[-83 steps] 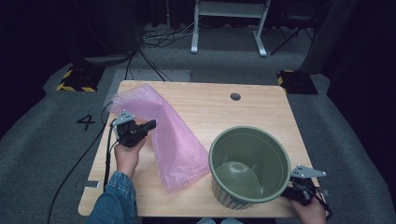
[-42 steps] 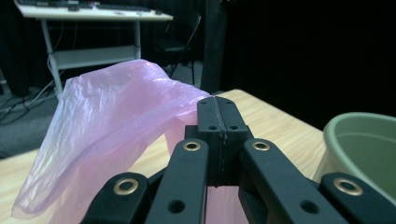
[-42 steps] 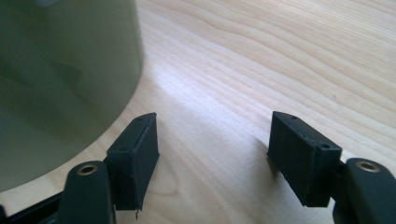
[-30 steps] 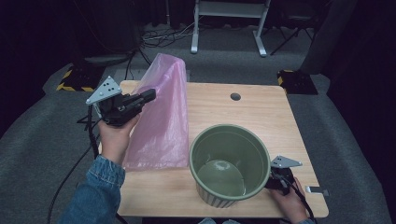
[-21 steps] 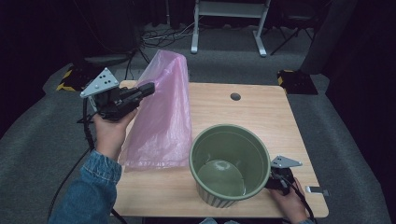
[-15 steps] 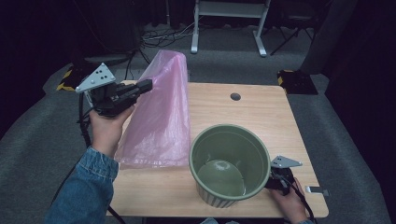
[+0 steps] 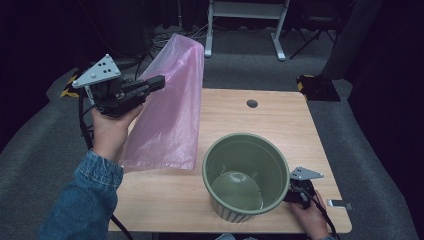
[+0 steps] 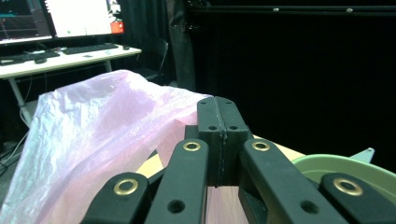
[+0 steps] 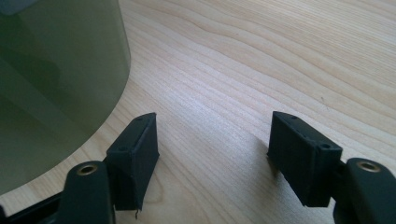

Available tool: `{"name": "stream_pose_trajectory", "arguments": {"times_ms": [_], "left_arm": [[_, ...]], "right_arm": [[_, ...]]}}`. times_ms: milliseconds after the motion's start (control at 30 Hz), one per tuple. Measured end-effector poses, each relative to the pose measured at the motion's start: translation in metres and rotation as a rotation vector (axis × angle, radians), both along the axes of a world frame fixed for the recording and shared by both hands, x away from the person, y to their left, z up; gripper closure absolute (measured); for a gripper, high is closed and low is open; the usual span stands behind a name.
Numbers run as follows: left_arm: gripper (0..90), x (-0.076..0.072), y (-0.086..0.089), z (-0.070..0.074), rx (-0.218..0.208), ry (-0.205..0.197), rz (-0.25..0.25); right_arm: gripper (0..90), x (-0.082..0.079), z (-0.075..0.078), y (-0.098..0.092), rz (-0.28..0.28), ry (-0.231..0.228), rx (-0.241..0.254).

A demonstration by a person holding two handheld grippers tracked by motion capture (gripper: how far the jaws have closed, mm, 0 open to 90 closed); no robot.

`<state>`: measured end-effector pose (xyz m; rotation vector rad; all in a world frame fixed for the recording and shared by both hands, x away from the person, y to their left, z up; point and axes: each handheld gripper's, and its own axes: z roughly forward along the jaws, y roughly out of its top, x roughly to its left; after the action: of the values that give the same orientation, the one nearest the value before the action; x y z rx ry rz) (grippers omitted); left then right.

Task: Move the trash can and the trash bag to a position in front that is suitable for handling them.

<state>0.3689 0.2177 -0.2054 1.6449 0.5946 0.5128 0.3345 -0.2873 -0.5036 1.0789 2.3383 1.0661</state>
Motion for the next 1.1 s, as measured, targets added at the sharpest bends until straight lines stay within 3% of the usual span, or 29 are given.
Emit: {"name": "stream_pose_trajectory", "arguments": {"times_ms": [433,600,1100], "left_arm": [[89.9,-0.009,-0.01,0.022,-0.001,-0.034,-0.017],[89.9,-0.01,-0.014,0.027,0.043,-0.039,-0.01],[89.9,-0.024,-0.021,0.06,0.07,-0.1,-0.037]], "right_arm": [[33.1,0.0,0.0,0.0,0.0,0.002,0.001],[33.1,0.0,0.0,0.0,-0.001,0.002,-0.001],[33.2,0.0,0.0,0.0,0.002,0.003,0.001]]}}
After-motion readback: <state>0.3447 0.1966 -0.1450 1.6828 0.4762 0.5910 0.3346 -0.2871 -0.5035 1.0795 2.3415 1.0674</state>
